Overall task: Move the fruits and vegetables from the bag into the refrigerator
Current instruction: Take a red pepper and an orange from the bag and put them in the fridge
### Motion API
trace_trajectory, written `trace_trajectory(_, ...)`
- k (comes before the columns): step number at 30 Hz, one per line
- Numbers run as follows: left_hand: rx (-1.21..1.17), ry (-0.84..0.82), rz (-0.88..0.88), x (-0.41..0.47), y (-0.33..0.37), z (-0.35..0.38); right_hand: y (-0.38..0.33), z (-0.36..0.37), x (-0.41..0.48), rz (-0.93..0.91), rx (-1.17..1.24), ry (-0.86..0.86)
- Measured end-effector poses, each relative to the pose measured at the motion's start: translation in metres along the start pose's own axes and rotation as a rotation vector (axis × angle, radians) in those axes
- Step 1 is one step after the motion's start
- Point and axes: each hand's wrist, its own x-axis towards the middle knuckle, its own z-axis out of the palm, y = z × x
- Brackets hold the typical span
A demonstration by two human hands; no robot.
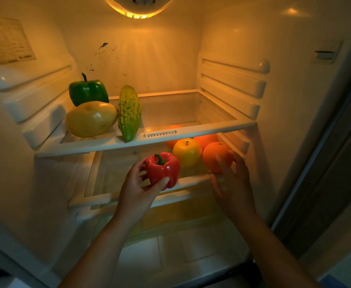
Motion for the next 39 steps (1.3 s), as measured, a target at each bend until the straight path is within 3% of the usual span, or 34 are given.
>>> trace_trajectory(4,0.000,-0.008,0.004,-0.001,0.004,0.000,-0.004,0.003,0.011,-0.063,-0.024,0.016)
trace_trajectory(9,0.009,-0.013,0.012,-0.001,0.004,-0.001,0.004,0.012,0.011,0.102,0.086,-0.067)
trace_trajectory(18,0.012,-0.023,0.013,-0.002,0.005,-0.002,0.007,0.014,0.015,0.136,0.176,-0.107)
trace_trajectory(25,0.028,-0.034,0.020,-0.009,0.013,-0.006,0.001,-0.001,0.011,0.097,0.113,-0.102)
trace_trajectory(31,-0.003,-0.085,0.052,-0.018,0.029,-0.004,-0.023,-0.018,0.022,0.045,0.241,-0.105)
trace_trajectory(34,-0.032,-0.087,0.062,-0.025,0.039,-0.005,-0.032,-0.028,0.028,0.030,0.332,-0.169)
trace_trajectory(39,-0.062,-0.076,0.096,-0.037,0.057,-0.011,-0.059,-0.039,0.026,0.180,0.604,-0.421)
